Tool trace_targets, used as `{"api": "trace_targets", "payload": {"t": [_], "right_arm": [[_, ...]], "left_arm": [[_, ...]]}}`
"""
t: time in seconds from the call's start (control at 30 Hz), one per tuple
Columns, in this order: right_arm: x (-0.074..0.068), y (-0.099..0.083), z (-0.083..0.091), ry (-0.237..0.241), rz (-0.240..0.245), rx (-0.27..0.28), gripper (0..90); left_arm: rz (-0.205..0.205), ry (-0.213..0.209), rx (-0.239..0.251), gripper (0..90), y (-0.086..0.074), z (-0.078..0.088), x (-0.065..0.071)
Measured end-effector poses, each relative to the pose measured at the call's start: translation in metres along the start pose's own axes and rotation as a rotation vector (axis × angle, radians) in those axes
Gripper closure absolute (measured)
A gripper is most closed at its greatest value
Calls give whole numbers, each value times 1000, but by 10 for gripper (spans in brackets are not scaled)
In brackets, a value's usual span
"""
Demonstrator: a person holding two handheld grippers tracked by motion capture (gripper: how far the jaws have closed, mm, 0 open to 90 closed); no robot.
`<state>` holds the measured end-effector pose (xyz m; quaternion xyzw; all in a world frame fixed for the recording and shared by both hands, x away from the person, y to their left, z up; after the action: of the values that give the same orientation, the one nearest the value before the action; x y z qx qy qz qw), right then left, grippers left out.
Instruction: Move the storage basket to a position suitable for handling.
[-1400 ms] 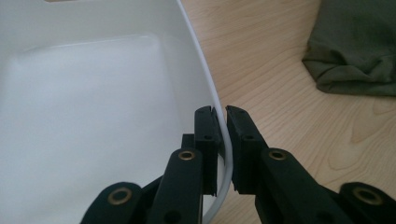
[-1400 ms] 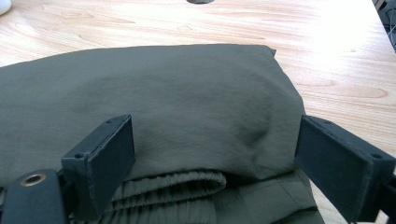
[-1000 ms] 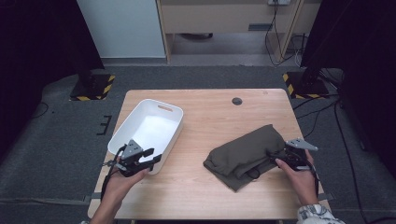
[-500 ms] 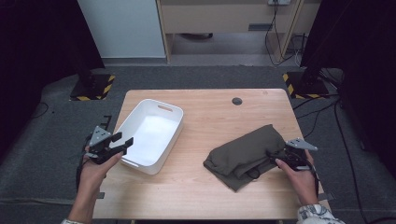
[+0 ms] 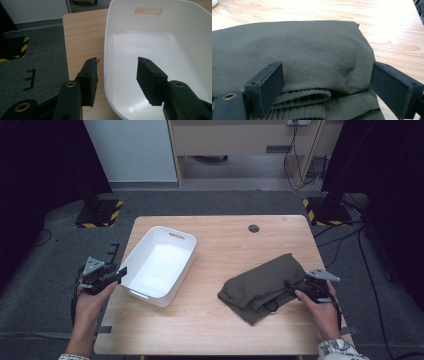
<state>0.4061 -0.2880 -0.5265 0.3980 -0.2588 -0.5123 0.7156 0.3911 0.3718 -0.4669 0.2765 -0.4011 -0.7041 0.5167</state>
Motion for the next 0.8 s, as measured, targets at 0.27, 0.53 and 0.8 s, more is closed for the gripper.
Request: {"api": "trace_targets", "payload": {"t": [0.27, 0.53, 0.8], "right_arm": [[0, 0, 0, 0, 1, -1, 120], [-1, 0, 0, -2, 1, 0, 121], [0, 0, 1, -1, 1, 3, 121]], "left_arm": [[-5, 3, -19, 657, -4, -9, -3], [17, -16, -27, 831, -9, -12, -8], [-16, -47, -22, 849, -9, -12, -2]]}}
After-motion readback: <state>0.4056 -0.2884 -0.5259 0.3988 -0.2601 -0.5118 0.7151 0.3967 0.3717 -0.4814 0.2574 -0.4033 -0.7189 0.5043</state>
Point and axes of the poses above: each handheld gripper's, and its own axes: z roughly backward along the jaws, y roughly out of its top, x roughly to its right, the point moved 2 cm from there along -z, roughly forward along the jaws
